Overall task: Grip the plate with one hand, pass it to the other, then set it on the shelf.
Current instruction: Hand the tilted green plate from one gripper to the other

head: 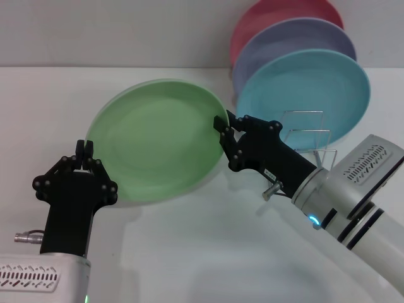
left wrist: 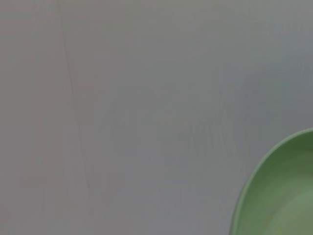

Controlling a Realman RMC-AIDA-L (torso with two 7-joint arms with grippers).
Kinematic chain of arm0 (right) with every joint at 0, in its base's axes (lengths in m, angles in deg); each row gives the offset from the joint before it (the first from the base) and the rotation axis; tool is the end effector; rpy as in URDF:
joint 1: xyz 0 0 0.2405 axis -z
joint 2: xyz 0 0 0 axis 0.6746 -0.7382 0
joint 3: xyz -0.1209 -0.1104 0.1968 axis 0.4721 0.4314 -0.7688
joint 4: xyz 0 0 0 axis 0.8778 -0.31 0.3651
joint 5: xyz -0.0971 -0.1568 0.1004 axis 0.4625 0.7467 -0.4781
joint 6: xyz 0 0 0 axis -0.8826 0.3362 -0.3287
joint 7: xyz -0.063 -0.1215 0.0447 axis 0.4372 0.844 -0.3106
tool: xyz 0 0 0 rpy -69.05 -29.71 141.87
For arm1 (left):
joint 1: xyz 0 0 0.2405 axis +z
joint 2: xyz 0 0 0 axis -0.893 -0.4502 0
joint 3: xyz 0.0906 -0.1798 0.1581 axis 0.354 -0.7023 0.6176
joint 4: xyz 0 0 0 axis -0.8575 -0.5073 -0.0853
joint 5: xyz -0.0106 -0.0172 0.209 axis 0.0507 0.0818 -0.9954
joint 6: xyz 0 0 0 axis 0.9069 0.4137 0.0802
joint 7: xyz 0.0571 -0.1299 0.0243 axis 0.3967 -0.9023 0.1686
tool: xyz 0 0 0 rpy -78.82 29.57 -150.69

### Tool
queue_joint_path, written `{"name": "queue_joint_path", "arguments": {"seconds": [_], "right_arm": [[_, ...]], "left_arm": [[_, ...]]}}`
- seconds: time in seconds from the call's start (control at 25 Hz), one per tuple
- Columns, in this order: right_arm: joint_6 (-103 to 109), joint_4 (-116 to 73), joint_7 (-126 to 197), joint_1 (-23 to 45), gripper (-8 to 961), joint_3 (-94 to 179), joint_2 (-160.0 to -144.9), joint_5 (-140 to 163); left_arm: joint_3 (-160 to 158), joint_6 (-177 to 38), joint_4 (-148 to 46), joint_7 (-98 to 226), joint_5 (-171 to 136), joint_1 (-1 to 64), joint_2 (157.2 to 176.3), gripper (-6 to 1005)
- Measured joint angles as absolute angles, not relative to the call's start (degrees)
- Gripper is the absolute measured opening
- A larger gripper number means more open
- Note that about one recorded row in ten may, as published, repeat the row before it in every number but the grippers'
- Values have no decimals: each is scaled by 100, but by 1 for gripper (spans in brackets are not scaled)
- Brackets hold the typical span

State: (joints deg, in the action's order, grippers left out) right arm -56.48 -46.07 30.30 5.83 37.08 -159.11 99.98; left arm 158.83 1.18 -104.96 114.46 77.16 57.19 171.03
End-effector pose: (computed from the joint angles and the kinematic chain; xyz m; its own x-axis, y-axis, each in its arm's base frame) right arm 0.2193 0.3186 -0.1125 0.6843 -0.0053 -0.7292 -0.5525 -0.6564 -0.5137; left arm -0.2275 0.2138 -0.0862 0.8199 -0.0717 0.5679 0.5673 -0.0312 -0.8229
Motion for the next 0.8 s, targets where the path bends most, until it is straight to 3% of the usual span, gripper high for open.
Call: {"name": "queue_joint_path", "arguments": {"seconds": [0.8], "right_arm": [[-5602,-4614,3035,560,129,3710,-15911,9998]], "left_arm": [[15882,109,-10477,11445,7796,5679,17103,120]]}}
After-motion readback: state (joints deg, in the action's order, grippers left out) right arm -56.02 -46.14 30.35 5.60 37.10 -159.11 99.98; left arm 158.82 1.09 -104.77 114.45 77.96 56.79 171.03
